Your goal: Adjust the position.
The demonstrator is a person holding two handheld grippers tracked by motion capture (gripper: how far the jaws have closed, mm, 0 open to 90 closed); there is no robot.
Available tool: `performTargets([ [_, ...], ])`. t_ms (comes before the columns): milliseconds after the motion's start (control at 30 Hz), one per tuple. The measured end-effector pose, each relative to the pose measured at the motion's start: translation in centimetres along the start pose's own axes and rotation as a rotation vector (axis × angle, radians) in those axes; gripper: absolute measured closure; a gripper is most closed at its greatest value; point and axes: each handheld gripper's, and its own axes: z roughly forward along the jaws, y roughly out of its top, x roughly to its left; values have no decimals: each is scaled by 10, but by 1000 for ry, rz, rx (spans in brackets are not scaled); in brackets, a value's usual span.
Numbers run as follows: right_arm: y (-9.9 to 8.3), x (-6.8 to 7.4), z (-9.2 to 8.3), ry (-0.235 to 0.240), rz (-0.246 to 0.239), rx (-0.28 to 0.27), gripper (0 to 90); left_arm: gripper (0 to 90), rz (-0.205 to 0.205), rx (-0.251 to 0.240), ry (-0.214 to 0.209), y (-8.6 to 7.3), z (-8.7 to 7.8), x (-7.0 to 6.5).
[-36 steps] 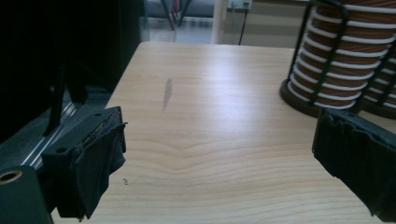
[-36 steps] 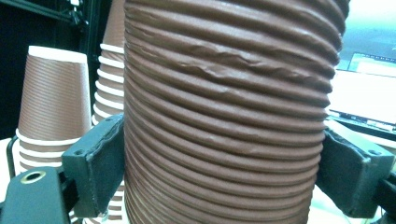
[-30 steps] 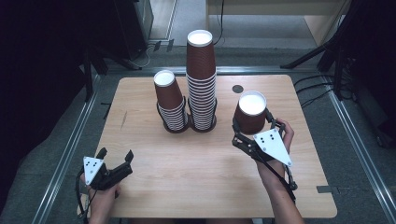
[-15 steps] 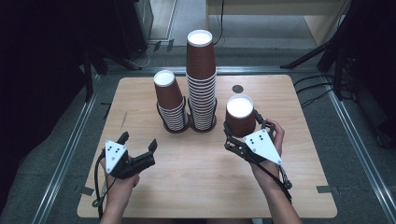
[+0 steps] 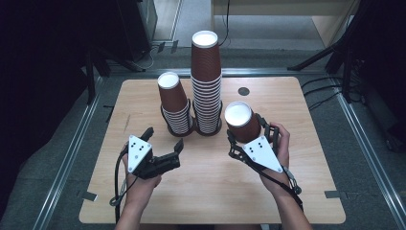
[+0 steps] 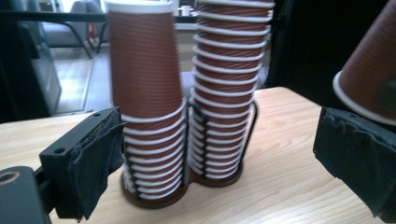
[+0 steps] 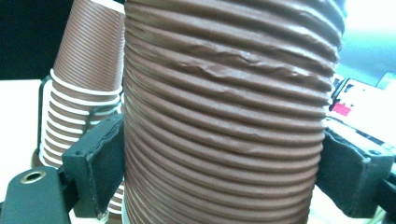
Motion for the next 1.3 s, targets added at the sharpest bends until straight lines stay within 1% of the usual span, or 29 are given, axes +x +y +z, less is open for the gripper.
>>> performTargets([
  [100,-2,2,0,-3,-70,2,124,24,1,-13,-24,5,3,-5],
  [167,-5,5,2,-4,-133,9,124,24,-1,-15,-43,9,4,-9],
  [200,-6,6,2,-4,-148,11,124,24,6,-15,-63,11,6,-12],
  [233,-6,6,2,-4,-148,11,124,24,6,-15,-63,11,6,-12],
  [333,-7,9,4,-2,-189,12,124,24,15,-15,-100,13,9,-19],
  [367,-8,10,4,-2,-204,11,124,24,14,-18,-117,13,10,-22],
  [500,-12,18,5,7,-270,13,124,24,7,-13,-164,12,15,-30],
  [567,-13,23,4,17,-309,5,124,24,7,-7,-183,11,17,-34],
  [667,-13,28,3,28,-350,-9,123,24,14,1,-212,9,20,-41],
  [767,-14,33,2,42,-402,-23,123,24,11,10,-243,7,22,-45],
  [800,-15,34,2,41,-419,-22,123,25,11,15,-247,7,23,-46],
  [833,-15,34,2,45,-430,-22,123,25,17,20,-251,6,24,-48],
  [900,-15,33,1,52,-436,-25,123,25,19,25,-265,5,24,-50],
  [1033,-16,33,1,44,-450,-22,124,25,28,28,-285,3,26,-54],
  [1100,-17,35,2,43,-473,-22,124,25,26,31,-292,3,28,-56],
  [1200,-19,39,2,60,-506,-30,124,27,22,33,-301,4,30,-56],
  [1233,-19,39,2,60,-506,-30,124,27,21,34,-304,4,30,-56],
  [1300,-20,40,2,71,-523,-34,124,29,12,41,-309,4,31,-56],
])
